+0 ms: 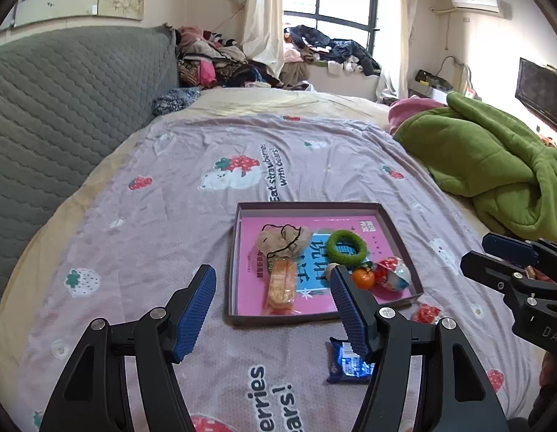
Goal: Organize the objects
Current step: 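Withdraw both tools from the tray toward the blue snack packet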
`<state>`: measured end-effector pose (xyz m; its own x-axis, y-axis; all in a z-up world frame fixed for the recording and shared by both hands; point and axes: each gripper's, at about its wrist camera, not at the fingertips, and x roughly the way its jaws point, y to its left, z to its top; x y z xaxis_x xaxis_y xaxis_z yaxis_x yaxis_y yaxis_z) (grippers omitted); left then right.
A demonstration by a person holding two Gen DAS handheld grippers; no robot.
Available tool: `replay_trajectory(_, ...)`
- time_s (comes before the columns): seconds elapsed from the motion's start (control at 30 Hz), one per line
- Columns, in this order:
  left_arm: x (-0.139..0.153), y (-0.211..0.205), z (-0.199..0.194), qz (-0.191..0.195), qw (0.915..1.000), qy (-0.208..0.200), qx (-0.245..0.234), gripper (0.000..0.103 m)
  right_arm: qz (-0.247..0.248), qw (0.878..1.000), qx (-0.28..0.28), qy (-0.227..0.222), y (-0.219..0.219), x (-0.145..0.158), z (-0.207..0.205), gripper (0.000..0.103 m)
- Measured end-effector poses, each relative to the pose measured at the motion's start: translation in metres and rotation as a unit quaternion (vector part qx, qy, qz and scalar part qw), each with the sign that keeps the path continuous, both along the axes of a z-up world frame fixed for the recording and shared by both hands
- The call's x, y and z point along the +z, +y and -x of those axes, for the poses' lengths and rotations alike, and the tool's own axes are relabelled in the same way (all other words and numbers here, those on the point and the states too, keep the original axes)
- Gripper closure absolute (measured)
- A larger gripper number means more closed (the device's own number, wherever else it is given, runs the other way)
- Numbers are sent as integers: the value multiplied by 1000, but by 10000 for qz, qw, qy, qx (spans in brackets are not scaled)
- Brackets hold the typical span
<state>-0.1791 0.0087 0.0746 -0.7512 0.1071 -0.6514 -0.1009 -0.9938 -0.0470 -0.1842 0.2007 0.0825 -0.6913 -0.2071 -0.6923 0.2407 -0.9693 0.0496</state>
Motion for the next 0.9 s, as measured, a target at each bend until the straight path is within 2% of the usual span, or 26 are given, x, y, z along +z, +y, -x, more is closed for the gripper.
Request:
replay_trajectory(0.23,27,11,-30,66,9997,207,-110,35,60,9997,1,222,5,24,-30,55)
replay_trajectory(0.9,65,24,-84,25,9986,495,-171,35,-41,9977,100,663,5,68,-87,55)
